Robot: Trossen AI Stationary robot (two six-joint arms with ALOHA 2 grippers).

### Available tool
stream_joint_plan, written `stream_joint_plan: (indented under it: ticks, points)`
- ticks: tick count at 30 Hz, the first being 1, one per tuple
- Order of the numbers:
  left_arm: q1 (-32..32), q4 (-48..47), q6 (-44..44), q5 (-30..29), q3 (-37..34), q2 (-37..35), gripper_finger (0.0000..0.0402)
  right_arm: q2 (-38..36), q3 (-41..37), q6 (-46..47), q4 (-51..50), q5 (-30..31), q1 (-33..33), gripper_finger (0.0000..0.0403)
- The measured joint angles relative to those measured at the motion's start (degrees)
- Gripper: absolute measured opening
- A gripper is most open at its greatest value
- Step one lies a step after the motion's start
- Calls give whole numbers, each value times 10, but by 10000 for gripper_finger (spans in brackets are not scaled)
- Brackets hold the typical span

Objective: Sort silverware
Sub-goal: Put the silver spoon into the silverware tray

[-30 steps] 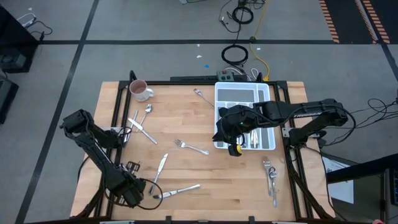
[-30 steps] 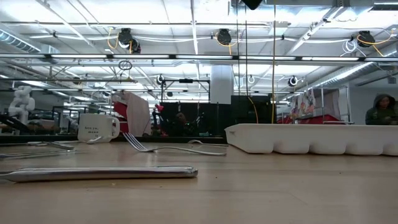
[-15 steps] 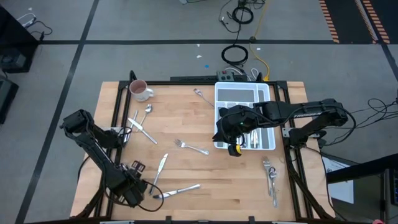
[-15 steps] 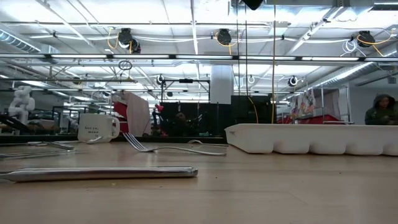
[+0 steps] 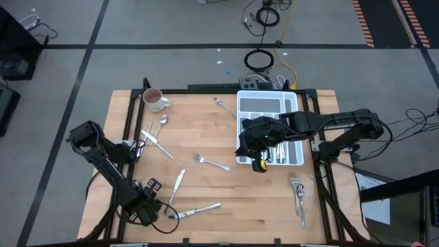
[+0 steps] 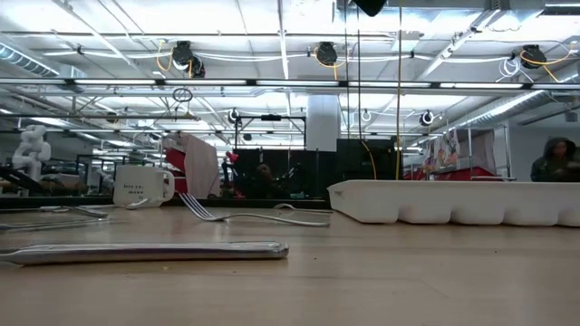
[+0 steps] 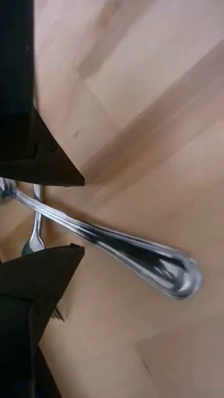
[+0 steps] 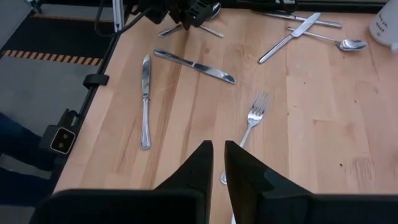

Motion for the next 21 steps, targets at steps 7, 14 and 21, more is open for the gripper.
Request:
stream_joint_plan:
  ticks: [7,14,21]
  points:
    - [-20,37,-1,-1,-38,-3,169,0,0,0,-6,10,0,34]
    - [-29,69,3,-35,-64,-8,85,0,0,10,-5,14,0,34]
    - [-30,68,32,-43,-64,-8,15,0,0,16,-5,14,0,34]
